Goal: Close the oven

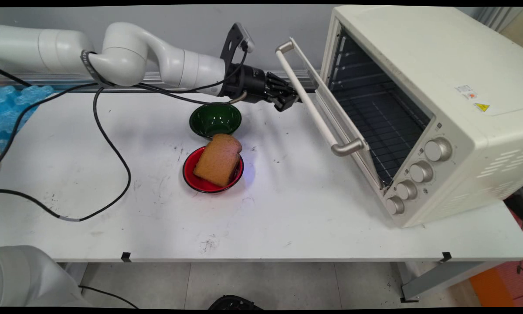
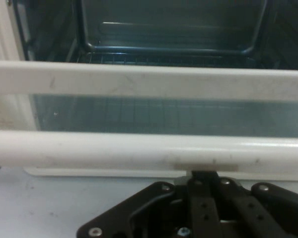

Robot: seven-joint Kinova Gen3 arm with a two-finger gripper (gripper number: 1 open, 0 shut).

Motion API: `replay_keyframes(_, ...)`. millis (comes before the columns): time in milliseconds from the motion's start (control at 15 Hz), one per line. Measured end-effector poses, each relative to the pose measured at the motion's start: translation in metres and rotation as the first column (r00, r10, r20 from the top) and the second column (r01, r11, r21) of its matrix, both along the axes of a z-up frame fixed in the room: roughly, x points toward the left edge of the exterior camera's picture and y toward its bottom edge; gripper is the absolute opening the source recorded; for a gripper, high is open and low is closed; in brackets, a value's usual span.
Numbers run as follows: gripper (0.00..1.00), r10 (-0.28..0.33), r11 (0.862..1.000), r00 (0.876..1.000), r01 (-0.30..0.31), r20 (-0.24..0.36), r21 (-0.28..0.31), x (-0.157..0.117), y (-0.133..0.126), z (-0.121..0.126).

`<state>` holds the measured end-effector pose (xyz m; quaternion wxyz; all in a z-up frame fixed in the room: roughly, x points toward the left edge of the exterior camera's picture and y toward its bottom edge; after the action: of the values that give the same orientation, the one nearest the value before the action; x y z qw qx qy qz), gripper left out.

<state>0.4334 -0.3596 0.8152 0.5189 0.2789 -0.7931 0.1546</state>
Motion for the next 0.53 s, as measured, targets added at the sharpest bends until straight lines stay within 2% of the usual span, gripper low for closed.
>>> replay_keyframes(533, 0.0, -0.001, 1.0, 1.0, 0.001, -0.006, -0.014, -0.0061, -0.0091, 0.003)
